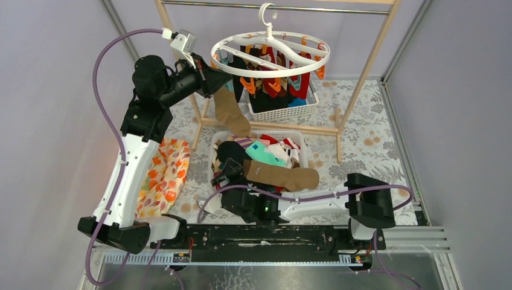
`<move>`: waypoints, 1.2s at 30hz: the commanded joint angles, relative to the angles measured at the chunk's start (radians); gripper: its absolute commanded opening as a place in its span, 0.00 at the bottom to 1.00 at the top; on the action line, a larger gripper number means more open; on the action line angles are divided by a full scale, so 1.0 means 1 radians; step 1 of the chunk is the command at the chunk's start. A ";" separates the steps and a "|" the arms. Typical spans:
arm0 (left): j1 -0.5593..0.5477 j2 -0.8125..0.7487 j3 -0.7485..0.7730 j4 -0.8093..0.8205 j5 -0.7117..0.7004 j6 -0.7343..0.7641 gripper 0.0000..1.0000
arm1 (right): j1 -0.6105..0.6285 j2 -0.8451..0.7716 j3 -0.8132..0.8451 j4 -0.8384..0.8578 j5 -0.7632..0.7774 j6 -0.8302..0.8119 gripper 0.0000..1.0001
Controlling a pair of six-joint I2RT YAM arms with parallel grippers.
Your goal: Clip the socks to the hanger
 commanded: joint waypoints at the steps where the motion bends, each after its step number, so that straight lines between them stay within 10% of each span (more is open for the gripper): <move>1: 0.009 -0.025 -0.012 0.027 0.006 0.021 0.00 | -0.029 -0.123 0.154 -0.004 -0.058 0.367 0.90; 10: 0.009 -0.025 -0.025 0.038 0.017 0.014 0.00 | -0.140 -0.465 0.039 -0.172 -0.389 0.829 1.00; 19: 0.010 -0.023 -0.029 0.042 0.019 0.013 0.00 | -0.143 -0.464 -0.082 -0.172 -0.434 1.072 0.97; 36: 0.012 -0.023 -0.027 0.032 0.023 0.020 0.00 | -0.143 -0.334 -0.218 0.056 -0.235 0.826 0.81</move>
